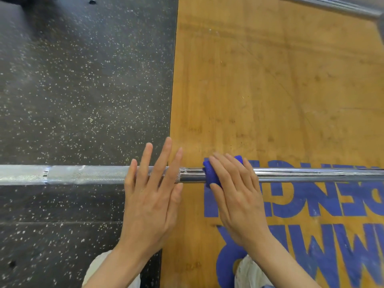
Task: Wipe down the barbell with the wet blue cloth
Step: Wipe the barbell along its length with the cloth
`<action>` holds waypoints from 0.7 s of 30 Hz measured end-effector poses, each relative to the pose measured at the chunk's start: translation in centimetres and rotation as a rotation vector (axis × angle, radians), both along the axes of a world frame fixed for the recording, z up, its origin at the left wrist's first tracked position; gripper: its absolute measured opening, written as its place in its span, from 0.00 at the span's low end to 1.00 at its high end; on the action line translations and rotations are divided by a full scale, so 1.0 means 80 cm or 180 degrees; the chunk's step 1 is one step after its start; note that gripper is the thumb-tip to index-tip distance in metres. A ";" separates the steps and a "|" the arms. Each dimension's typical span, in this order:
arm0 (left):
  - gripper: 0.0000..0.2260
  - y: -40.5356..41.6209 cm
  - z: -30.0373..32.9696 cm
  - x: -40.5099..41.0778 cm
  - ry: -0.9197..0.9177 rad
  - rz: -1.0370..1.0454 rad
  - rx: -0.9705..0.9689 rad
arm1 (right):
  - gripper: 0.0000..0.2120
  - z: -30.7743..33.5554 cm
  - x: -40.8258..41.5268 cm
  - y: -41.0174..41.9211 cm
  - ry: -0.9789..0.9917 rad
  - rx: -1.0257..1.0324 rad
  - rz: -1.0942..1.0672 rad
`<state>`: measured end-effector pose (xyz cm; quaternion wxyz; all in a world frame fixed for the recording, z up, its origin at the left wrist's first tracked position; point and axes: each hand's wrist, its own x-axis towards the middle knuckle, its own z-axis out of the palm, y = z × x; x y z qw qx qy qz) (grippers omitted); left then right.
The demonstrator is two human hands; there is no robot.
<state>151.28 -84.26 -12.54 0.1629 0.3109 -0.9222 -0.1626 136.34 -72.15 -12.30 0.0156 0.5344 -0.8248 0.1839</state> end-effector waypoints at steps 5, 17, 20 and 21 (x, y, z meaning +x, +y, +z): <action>0.23 -0.025 -0.003 0.019 -0.0210 0.0043 -0.0149 | 0.20 -0.009 0.026 -0.040 0.0019 -0.0284 -0.0276; 0.22 -0.037 -0.008 0.014 -0.0102 -0.0001 -0.0205 | 0.22 -0.010 0.036 -0.056 0.0289 -0.0153 0.0147; 0.22 -0.039 -0.007 0.014 -0.0074 -0.0031 -0.0141 | 0.23 -0.009 0.002 -0.021 0.0298 -0.0175 -0.0319; 0.22 -0.040 -0.007 0.013 -0.0070 -0.0041 -0.0134 | 0.23 -0.010 0.001 -0.016 0.0272 -0.0215 -0.0548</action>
